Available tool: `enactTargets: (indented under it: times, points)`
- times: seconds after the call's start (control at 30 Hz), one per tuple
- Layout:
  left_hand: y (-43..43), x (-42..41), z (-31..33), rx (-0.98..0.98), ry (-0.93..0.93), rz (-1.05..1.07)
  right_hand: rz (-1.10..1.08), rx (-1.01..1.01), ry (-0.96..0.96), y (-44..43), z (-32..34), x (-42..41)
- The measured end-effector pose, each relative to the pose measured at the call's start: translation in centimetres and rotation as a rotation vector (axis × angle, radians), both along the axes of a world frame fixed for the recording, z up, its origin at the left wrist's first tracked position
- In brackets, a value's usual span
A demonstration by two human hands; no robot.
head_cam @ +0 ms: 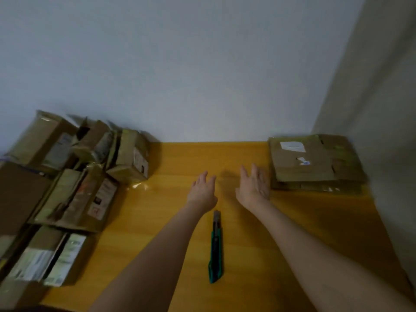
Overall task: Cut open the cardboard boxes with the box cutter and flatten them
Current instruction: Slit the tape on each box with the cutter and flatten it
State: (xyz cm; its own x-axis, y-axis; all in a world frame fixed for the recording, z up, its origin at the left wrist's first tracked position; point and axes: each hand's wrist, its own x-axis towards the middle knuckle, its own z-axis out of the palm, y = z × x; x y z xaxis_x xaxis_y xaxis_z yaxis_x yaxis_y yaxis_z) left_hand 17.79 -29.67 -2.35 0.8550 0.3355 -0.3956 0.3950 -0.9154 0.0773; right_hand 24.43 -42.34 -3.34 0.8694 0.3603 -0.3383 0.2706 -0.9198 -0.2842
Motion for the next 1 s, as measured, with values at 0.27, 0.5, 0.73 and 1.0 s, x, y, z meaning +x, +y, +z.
enactTargets:
  times: [0.27, 0.5, 0.73, 1.0]
  points:
    - [12.9, -9.5, 3.0, -0.020, -0.117, 0.092, 0.127, 0.070, -0.050, 14.1, 1.9, -9.0]
    - [24.6, -18.5, 4.0, -0.051, -0.197, -0.031, 0.086, 0.064, -0.028, 26.4, 3.0, -18.3]
    - [32.2, -22.9, 4.1, -0.036, -0.263, 0.007, 0.063, 0.103, -0.023, 33.8, 5.2, -23.8]
    - [37.2, -24.8, 8.2, 0.058, -0.461, 0.055, 0.096, 0.214, -0.011, 39.2, 7.7, -25.4]
